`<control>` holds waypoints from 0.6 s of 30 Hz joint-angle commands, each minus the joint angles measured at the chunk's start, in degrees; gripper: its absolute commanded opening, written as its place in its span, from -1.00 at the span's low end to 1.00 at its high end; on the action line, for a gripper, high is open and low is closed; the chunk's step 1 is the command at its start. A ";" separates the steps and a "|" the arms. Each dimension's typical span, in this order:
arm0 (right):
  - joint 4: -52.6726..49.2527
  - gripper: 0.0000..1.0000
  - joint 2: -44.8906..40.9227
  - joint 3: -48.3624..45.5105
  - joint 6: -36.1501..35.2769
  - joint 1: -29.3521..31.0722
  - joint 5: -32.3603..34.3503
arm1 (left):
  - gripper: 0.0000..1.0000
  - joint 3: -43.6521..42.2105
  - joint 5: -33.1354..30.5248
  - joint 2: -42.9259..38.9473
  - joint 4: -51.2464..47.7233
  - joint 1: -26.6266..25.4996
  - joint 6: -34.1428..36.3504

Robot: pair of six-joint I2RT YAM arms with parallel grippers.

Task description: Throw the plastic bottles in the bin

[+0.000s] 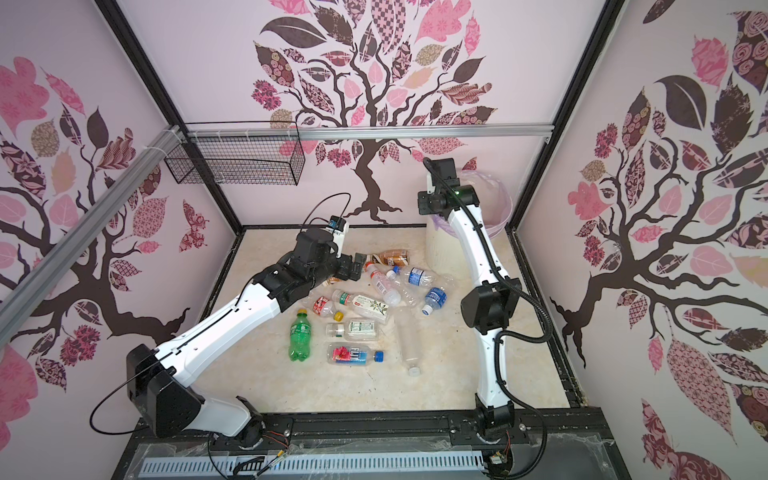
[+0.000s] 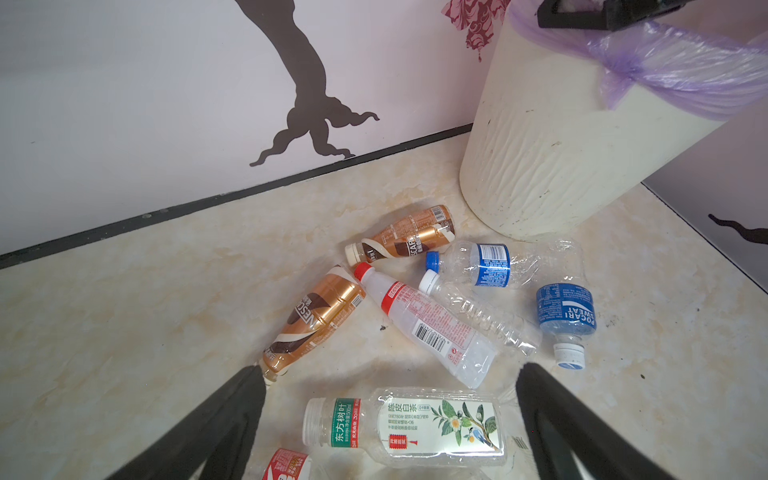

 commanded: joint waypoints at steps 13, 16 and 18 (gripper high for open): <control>1.92 -0.57 3.46 2.64 0.11 2.06 1.54 | 0.97 -2.58 -0.58 -1.32 1.71 0.73 -0.52; 2.24 -0.26 2.81 2.61 0.11 2.09 1.78 | 0.97 -2.52 -0.54 -1.54 1.77 1.09 -0.52; 2.53 -0.13 2.21 2.69 0.26 2.10 2.14 | 0.97 -2.36 -0.54 -1.73 1.61 1.18 -0.43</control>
